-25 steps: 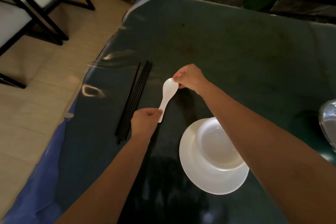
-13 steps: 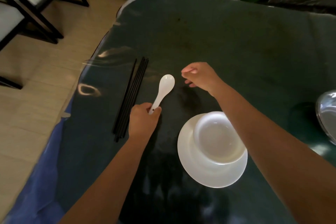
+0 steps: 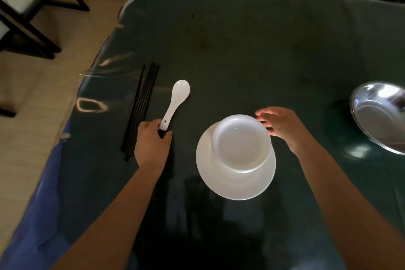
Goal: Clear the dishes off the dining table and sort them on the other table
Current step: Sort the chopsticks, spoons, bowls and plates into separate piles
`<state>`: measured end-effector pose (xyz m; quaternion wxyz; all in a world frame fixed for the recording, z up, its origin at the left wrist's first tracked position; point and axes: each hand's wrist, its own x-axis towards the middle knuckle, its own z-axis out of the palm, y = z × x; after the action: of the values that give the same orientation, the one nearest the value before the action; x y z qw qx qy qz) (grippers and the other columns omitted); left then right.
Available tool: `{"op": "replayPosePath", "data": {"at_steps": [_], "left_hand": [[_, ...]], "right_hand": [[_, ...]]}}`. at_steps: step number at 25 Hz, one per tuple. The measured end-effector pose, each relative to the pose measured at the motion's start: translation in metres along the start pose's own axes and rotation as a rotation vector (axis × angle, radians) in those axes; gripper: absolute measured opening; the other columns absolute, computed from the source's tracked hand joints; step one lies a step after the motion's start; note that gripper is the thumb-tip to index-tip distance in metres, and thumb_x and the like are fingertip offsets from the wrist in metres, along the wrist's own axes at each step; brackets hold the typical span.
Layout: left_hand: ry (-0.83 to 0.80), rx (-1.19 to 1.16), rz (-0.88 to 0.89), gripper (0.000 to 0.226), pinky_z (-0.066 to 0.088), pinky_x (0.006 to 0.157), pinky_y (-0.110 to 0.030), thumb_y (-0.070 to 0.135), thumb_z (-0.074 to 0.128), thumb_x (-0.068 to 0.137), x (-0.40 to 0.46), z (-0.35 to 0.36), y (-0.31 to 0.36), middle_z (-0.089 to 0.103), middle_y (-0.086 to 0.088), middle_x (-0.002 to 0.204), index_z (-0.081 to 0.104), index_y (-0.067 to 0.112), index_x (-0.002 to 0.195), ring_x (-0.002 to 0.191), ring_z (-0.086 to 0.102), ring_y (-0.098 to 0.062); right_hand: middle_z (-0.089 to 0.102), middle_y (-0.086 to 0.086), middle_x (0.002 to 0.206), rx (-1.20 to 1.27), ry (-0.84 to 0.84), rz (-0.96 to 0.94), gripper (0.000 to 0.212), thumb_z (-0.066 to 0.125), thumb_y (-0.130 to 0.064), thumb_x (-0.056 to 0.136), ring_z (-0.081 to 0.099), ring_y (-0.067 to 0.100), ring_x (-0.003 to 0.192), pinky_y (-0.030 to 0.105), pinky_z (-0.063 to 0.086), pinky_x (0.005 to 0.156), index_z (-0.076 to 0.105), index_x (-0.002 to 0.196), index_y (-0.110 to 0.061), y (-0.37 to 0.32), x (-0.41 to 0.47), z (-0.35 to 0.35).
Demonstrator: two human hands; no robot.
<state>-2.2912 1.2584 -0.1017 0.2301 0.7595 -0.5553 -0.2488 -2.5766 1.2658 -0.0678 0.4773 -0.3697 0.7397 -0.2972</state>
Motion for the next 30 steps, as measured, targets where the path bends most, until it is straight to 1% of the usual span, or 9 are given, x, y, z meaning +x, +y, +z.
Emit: {"op": "replayPosePath", "data": {"at_steps": [5,7,10,12,14,19,24,27,30], "left_hand": [[0.031,-0.012,0.024,0.046,0.041,0.073,-0.033,0.025,0.061,0.084,-0.013,-0.002,0.006,0.044,-0.006,0.123,0.047,0.014,0.127,0.087,0.049,-0.013],[0.036,-0.028,0.056,0.042,0.04,0.073,-0.031,0.028,0.059,0.084,-0.028,-0.004,0.01,0.05,-0.003,0.117,0.048,0.015,0.123,0.084,0.048,-0.011],[-0.334,-0.019,0.056,0.027,0.05,0.068,-0.031,0.028,0.052,0.088,-0.055,0.004,0.016,0.068,-0.007,0.081,0.061,0.004,0.095,0.07,0.064,-0.019],[-0.498,-0.086,-0.004,0.027,0.055,0.061,-0.022,0.021,0.05,0.09,-0.064,0.007,0.018,0.069,-0.005,0.067,0.064,0.0,0.083,0.06,0.067,-0.01],[-0.47,-0.106,-0.004,0.025,0.05,0.057,-0.016,0.017,0.052,0.088,-0.067,0.008,0.019,0.069,-0.004,0.061,0.065,0.0,0.074,0.056,0.066,-0.006],[-0.43,-0.093,0.039,0.03,0.043,0.055,-0.017,0.016,0.052,0.086,-0.066,0.02,0.034,0.063,-0.007,0.055,0.059,-0.001,0.062,0.049,0.061,-0.002],[-0.508,-0.185,0.074,0.028,0.055,0.074,-0.036,0.018,0.053,0.085,-0.054,0.057,0.077,0.069,-0.02,0.074,0.063,-0.007,0.075,0.069,0.068,-0.023],[-0.521,-0.173,0.102,0.026,0.056,0.078,-0.037,0.018,0.055,0.083,-0.038,0.075,0.103,0.07,-0.015,0.072,0.067,-0.003,0.074,0.07,0.068,-0.022],[-0.538,-0.138,0.147,0.024,0.054,0.069,-0.029,0.02,0.055,0.083,-0.024,0.084,0.124,0.067,-0.005,0.064,0.066,0.005,0.067,0.063,0.064,-0.013]], "right_hand": [[0.066,-0.004,0.091,-0.06,-0.016,-0.033,0.015,0.056,-0.015,0.089,0.062,0.004,0.081,0.018,0.048,0.064,0.067,0.1,-0.016,0.008,-0.009,-0.001],[0.067,-0.001,0.095,-0.119,-0.028,-0.022,0.014,0.058,-0.017,0.088,0.064,0.009,0.083,0.022,0.05,0.069,0.067,0.098,-0.019,0.015,-0.016,-0.005],[0.071,0.001,0.091,-0.227,-0.081,-0.008,0.009,0.061,-0.021,0.082,0.068,0.016,0.081,0.03,0.056,0.071,0.067,0.086,-0.026,0.027,-0.029,-0.009],[0.073,0.004,0.09,-0.222,-0.062,-0.026,0.01,0.064,-0.023,0.08,0.069,0.019,0.081,0.039,0.058,0.076,0.069,0.088,-0.022,0.031,-0.034,-0.008],[0.073,0.005,0.091,-0.199,-0.027,-0.043,0.016,0.066,-0.025,0.08,0.069,0.02,0.082,0.043,0.057,0.079,0.071,0.093,-0.018,0.034,-0.035,-0.007],[0.074,-0.001,0.086,-0.16,0.052,-0.025,0.012,0.066,-0.024,0.078,0.069,0.017,0.081,0.044,0.057,0.081,0.073,0.087,-0.021,0.047,-0.036,-0.021],[0.074,0.005,0.079,-0.091,0.174,0.026,0.014,0.069,-0.02,0.077,0.07,0.023,0.076,0.046,0.057,0.081,0.074,0.088,-0.015,0.052,-0.023,-0.064],[0.071,0.004,0.07,-0.066,0.198,0.04,0.01,0.069,-0.016,0.076,0.068,0.022,0.069,0.045,0.058,0.079,0.074,0.085,-0.014,0.051,-0.009,-0.087],[0.072,0.009,0.075,-0.093,0.217,0.035,0.013,0.068,-0.017,0.078,0.069,0.023,0.072,0.043,0.059,0.078,0.074,0.089,-0.012,0.052,0.002,-0.099]]}}
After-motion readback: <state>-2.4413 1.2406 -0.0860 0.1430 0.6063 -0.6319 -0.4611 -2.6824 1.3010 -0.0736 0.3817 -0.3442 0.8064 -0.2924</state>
